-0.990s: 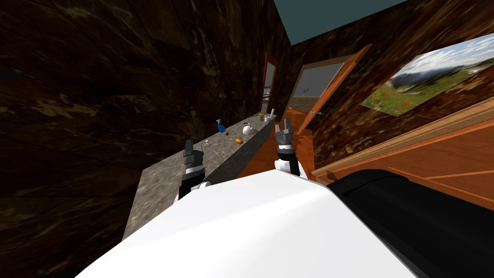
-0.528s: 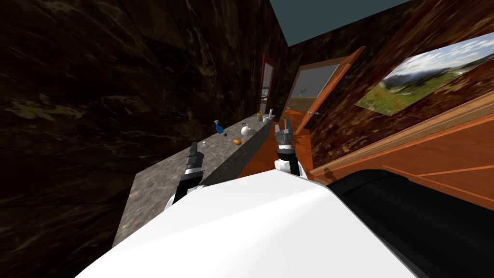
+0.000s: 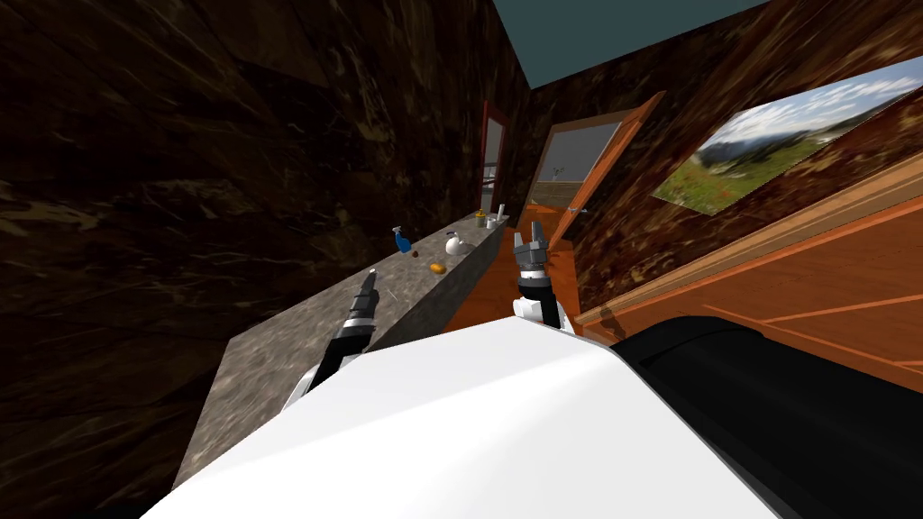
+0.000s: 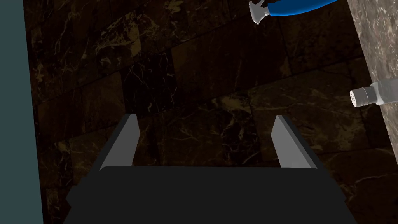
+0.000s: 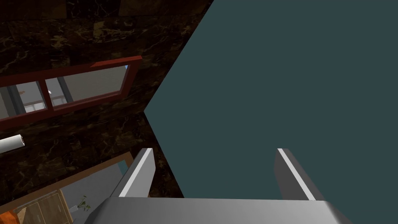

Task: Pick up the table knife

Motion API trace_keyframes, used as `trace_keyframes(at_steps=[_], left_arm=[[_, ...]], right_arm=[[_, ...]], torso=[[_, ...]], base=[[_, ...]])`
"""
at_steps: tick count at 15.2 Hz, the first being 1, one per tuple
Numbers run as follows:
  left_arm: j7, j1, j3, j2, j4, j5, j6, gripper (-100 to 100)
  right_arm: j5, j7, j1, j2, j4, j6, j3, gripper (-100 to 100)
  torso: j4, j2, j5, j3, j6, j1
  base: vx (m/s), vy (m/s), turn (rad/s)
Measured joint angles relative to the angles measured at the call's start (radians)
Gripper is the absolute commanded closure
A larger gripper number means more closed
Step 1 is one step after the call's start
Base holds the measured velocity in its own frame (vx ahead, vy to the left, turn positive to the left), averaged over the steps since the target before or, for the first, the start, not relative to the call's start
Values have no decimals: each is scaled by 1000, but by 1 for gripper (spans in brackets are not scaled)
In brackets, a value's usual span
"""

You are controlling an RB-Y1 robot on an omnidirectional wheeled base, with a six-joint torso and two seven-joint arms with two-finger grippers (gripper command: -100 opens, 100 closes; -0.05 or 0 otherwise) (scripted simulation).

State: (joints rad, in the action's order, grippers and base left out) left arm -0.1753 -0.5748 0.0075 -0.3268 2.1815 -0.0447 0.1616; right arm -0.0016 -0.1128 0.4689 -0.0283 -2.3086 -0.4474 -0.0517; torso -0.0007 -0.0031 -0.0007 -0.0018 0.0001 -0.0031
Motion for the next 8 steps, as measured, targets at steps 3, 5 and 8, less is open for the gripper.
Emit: trace_keyframes(at_steps=[3,5,8], left_arm=[[-10,-2,12,-41,-22,-6,-46,-100],[-16,-4,21,-72,-40,-11,-79,-100],[-25,-14,37,-119,-60,-20,-128,-100]], right_arm=[[0,0,0,0,0,0,0,0],[0,0,0,0,0,0,0,0],[0,0,0,0,0,0,0,0]], torso=[[0,0,0,0,0,0],[0,0,0,0,0,0],[0,-1,0,0,0,0]], base=[[39,-45,-69],[50,-48,-70],[48,-48,-65]])
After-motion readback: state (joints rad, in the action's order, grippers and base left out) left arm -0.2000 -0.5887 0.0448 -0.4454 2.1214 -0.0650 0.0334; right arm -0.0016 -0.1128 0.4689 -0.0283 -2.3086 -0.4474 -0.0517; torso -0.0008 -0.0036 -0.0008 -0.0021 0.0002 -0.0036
